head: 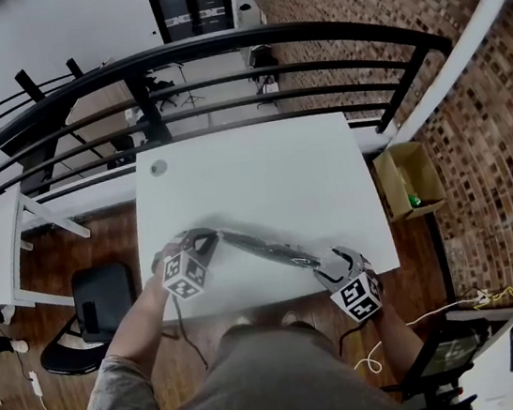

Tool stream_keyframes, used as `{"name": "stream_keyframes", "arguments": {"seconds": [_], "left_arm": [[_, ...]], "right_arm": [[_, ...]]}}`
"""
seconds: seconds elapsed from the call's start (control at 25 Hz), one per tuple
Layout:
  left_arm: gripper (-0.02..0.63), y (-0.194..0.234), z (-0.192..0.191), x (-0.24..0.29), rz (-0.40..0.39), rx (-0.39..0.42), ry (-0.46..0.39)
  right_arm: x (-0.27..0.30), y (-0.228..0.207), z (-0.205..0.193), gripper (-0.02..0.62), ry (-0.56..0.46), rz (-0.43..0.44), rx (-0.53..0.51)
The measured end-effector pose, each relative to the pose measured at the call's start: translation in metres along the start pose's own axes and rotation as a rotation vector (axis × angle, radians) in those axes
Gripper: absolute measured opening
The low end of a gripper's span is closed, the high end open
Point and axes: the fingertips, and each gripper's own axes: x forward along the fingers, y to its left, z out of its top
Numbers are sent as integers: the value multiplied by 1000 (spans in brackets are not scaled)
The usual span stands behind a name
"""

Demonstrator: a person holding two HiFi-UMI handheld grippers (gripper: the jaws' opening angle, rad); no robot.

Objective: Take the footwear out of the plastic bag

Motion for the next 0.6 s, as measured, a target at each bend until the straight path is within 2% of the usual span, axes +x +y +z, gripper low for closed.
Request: {"name": "stream_keyframes", "arguments": {"seconds": [0.08, 0.2, 0.32, 0.48, 0.6], "left_arm": [[2, 0, 1, 0, 2, -2, -1], [2, 1, 2, 0, 2, -3, -2], [2, 2, 3, -1, -1, -1, -2], [2, 2, 3, -2, -3, 4, 0], [2, 1, 2, -3, -4, 6, 5]], "right_arm": [[1, 1, -3, 269, 18, -15, 5], [3, 8, -10, 165, 73, 24, 51], [6, 15, -14, 138, 106, 81, 79], [6, 24, 0, 175, 49, 108, -42], [8, 28, 2, 196, 33, 119, -81]]}}
